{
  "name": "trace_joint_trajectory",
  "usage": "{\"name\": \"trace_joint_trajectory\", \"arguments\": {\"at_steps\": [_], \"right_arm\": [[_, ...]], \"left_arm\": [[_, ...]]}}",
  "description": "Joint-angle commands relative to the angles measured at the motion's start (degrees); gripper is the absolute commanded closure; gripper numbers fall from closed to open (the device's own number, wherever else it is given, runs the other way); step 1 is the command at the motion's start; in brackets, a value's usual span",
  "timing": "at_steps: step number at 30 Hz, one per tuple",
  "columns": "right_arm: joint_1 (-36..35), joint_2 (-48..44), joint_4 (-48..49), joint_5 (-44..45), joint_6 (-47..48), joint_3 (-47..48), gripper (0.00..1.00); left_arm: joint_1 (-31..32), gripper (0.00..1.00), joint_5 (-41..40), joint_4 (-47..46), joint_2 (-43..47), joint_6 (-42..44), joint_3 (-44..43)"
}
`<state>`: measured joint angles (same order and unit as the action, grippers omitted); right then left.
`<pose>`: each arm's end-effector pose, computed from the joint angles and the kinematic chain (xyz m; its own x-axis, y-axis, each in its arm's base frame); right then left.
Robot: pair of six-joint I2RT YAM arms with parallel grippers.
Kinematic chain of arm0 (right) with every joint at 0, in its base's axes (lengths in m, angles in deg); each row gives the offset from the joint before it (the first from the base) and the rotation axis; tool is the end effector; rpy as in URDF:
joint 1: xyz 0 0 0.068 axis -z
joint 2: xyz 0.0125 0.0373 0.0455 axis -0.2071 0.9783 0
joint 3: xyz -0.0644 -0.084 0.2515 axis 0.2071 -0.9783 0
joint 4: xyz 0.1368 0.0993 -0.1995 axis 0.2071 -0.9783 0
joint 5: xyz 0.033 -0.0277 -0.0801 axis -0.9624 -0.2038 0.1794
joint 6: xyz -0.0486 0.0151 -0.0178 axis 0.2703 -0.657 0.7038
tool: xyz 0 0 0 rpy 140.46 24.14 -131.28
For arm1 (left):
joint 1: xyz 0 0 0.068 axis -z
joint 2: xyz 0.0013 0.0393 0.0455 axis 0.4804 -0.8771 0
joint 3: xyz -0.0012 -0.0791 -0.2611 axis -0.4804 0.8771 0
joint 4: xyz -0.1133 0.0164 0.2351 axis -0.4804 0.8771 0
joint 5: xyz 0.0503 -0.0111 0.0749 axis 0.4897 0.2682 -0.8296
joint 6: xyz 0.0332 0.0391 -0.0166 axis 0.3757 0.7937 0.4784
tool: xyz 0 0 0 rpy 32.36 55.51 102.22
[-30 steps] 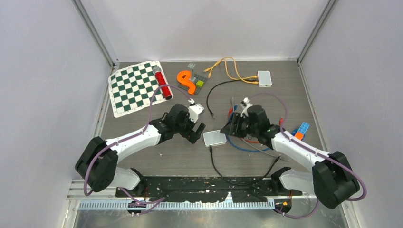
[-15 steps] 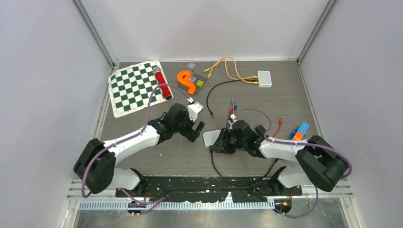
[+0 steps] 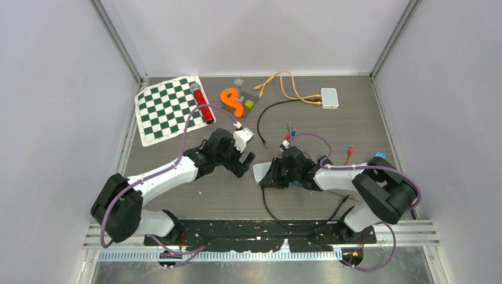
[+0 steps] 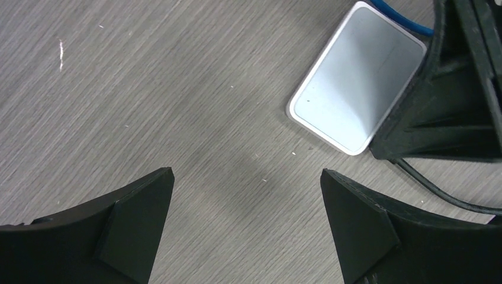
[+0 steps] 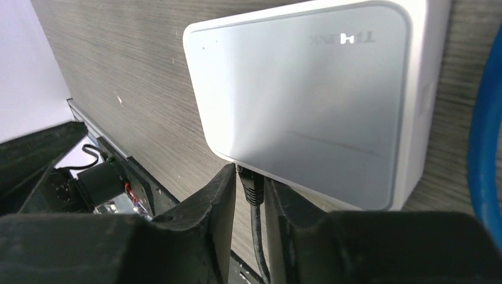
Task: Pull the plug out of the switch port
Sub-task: Pull the connector from the switch port.
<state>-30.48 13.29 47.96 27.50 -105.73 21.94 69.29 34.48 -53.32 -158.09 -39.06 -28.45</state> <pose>0.1852 0.1832 0.1280 -0.9487 0.2073 -0.2388 -0.0253 0.7029 0.7108 0.2106 -0.1832 0.2170 -0.5088 0.4419 -0.7389 0.6854 0.7272 -0.0370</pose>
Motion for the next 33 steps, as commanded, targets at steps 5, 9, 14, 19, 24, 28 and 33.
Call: {"name": "trace_joint_trajectory", "arguments": {"at_steps": [5, 9, 14, 19, 24, 28, 33], "right_arm": [[-0.21, -0.75, -6.08, 3.10, 6.21, 3.13, 0.79], [-0.09, -0.75, -8.66, 0.30, 12.51, 4.70, 0.84], [0.39, 0.55, -9.21, -4.73, 18.72, 5.04, 0.86], [1.33, 2.00, -9.24, -7.64, 22.62, 4.05, 0.85], [2.73, 2.61, -6.62, -10.33, 22.54, 2.48, 0.84], [3.48, 2.93, -5.72, -11.68, 22.52, 2.49, 0.81], [4.09, 3.31, -4.82, -13.82, 22.01, 2.97, 0.79]], "left_arm": [[-0.22, 0.00, 10.34, 1.25, -2.40, 5.05, -3.81], [0.04, 0.01, 15.10, 2.08, -5.86, 6.25, -6.33], [2.59, 0.00, 15.79, 5.25, -10.36, 9.78, -9.50], [3.91, 0.00, 15.94, 6.64, -13.09, 10.29, -9.89], [4.93, 0.01, 15.46, 4.95, -13.41, 8.12, -7.92], [5.21, 0.00, 14.46, 2.68, -14.34, 5.72, -6.65], [5.83, 0.00, 12.82, -1.89, -15.87, 2.87, -5.03]]}}
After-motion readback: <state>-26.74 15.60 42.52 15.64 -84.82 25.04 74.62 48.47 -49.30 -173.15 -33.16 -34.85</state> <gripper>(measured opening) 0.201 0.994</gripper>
